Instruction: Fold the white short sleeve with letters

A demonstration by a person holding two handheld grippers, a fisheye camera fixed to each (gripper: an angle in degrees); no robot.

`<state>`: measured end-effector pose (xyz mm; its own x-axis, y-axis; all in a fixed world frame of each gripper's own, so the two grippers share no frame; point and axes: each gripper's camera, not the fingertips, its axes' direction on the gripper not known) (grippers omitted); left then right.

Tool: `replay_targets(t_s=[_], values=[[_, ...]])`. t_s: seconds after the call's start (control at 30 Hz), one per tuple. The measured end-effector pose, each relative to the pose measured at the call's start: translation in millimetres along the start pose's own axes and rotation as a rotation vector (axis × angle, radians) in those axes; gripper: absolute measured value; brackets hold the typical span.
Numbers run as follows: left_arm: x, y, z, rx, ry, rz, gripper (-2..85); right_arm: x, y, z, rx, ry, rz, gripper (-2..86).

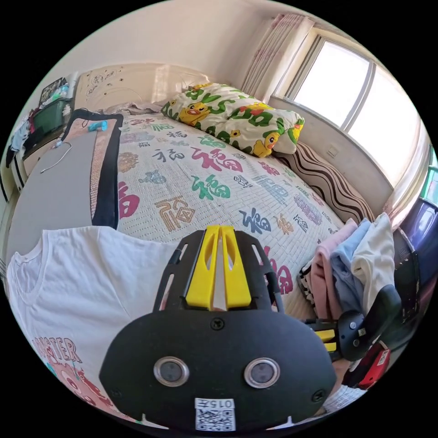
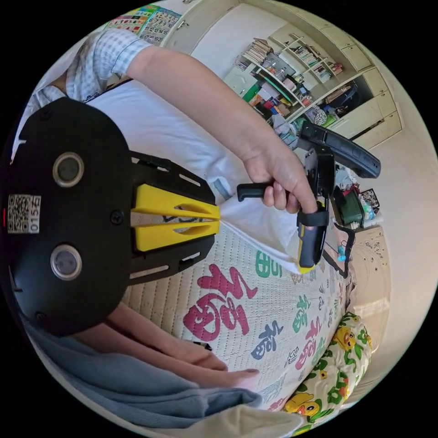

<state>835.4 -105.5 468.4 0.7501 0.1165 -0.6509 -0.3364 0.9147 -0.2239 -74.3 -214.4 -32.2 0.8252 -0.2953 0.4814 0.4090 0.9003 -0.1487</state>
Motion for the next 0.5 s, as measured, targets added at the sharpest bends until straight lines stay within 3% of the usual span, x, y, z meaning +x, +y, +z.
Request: replay_targets(t_s=[0.13, 0.2, 0.37, 0.5], values=[[7, -2, 14, -0.072, 0.098, 0.043, 4.1, 3, 6, 18, -0.055, 0.050, -0.025, -0.5], [9, 1, -2, -0.009, 0.178, 0.078, 7.7, 7, 14, 24, -0.065, 0.073, -0.035, -0.5], [-5, 23, -97, 0.170, 0.288, 0.109, 9.1, 13, 34, 25, 0.010, 0.167, -0.017, -0.5], [-29, 103, -217, 0.228, 0.200, 0.204, 9.4, 3, 57, 23, 0.139, 0.142, -0.076, -0.5]])
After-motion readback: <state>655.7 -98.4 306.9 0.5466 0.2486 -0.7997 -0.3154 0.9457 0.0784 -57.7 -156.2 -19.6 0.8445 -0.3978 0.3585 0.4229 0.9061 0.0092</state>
